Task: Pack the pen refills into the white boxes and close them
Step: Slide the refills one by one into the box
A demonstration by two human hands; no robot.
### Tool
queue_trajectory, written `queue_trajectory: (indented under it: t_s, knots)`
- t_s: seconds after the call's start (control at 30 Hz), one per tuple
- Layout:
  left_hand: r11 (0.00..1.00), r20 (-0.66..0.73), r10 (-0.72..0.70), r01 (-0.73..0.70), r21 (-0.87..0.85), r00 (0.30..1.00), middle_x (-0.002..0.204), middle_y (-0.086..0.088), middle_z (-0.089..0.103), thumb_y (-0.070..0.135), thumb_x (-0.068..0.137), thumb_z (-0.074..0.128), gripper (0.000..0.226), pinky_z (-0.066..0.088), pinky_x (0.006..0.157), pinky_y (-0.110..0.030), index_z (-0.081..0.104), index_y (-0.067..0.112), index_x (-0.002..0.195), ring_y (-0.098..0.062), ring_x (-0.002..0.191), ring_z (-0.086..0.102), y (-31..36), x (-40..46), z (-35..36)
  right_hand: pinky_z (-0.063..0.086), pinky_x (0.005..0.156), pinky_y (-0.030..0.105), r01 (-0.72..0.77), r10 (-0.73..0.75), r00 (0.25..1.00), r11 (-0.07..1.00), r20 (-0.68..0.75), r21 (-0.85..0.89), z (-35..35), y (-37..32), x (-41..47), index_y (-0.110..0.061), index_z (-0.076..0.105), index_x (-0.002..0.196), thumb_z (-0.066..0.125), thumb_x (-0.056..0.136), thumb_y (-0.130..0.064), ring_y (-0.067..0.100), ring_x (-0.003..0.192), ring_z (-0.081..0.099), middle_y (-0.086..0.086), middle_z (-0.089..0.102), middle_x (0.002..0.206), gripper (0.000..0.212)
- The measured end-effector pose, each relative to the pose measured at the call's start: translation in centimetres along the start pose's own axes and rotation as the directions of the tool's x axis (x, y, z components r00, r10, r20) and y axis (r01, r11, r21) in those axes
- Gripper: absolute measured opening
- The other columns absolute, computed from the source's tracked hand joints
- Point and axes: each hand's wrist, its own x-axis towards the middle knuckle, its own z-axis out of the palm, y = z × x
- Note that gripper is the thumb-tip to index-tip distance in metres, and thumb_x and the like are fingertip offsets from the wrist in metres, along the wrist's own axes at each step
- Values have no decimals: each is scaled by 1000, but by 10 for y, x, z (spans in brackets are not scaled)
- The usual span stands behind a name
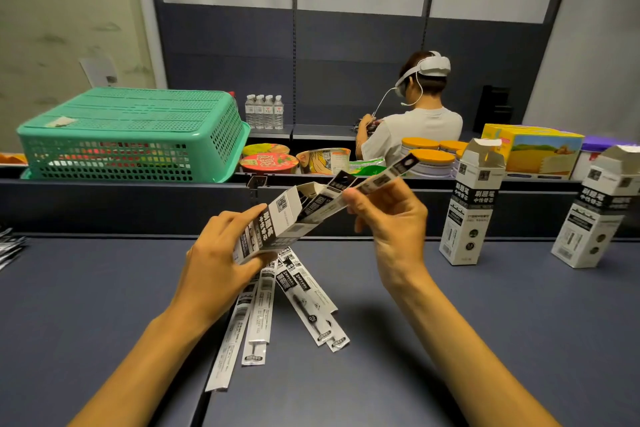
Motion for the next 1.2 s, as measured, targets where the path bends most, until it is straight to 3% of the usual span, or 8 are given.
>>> queue_trajectory:
  t_s: [0.17, 0.33, 0.57, 0.73, 0.87, 1.0, 1.1, 1.2]
  knots:
    - [1000, -3, 9, -9, -7, 1000, 109, 6, 57, 29, 73, 80, 74, 53, 77, -31, 47, 27, 139, -11, 97, 54, 2, 0, -1, 49, 52, 21, -21, 45, 986, 989, 161, -144, 9, 12, -9, -17, 67, 86, 79, 69, -14, 13, 71, 69, -5, 75, 78, 21]
    - [1000, -12, -11, 11, -14, 1000, 111, 5, 58, 27, 73, 81, 75, 51, 79, -30, 47, 26, 139, -11, 99, 53, 1, 0, -1, 53, 56, 26, 6, 31, 982, 981, 186, -193, 0, 9, -4, -11, 61, 88, 71, 82, -23, 20, 73, 71, 1, 74, 85, 17]
    - [1000, -4, 8, -8, -7, 1000, 109, 7, 55, 25, 72, 82, 77, 54, 78, -30, 46, 27, 140, -10, 98, 52, 2, -1, -1, 46, 49, 30, 58, 57, 960, 916, 273, -397, 0, 26, -6, -1, 70, 89, 73, 84, -21, 13, 57, 52, 3, 57, 75, 21]
    - [1000, -10, 4, -4, -14, 1000, 110, 7, 56, 29, 72, 81, 75, 52, 78, -28, 47, 27, 140, -9, 98, 52, 2, -1, -1, 43, 49, 32, 13, 77, 963, 944, 257, -331, -3, 17, -4, -7, 70, 88, 67, 90, -15, 14, 51, 48, 12, 63, 69, 8]
    - [1000, -5, 11, -11, -4, 1000, 110, 6, 56, 26, 71, 83, 77, 53, 78, -29, 47, 28, 139, -10, 99, 52, 1, -1, 0, 45, 48, 33, 87, 59, 943, 907, 328, -413, -1, 17, -11, -24, 69, 87, 63, 94, -14, 11, 49, 49, 7, 64, 67, 13]
    - [1000, -25, 17, -17, -16, 1000, 109, 5, 57, 26, 72, 82, 75, 51, 76, -26, 48, 26, 138, -10, 98, 52, 2, 0, -1, 47, 46, 42, 194, 33, 917, 833, 397, -518, 1, 21, -15, -27, 68, 90, 56, 91, -28, 20, 44, 52, 1, 66, 67, 12]
    - [999, -28, 19, -20, -27, 999, 109, 4, 57, 24, 72, 83, 75, 51, 77, -26, 48, 26, 138, -12, 98, 54, 3, -1, -1, 47, 45, 46, 218, 33, 909, 811, 415, -543, 1, 22, -15, -24, 70, 103, 56, 88, -38, 29, 47, 54, -7, 68, 73, 24]
    - [999, -26, 19, -20, -29, 999, 109, 3, 58, 25, 72, 82, 75, 51, 76, -25, 47, 26, 138, -13, 97, 55, 2, 0, -1, 49, 48, 44, 239, -1, 917, 802, 398, -547, 2, 22, -15, -24, 66, 108, 62, 88, -29, 27, 48, 56, -9, 70, 80, 22]
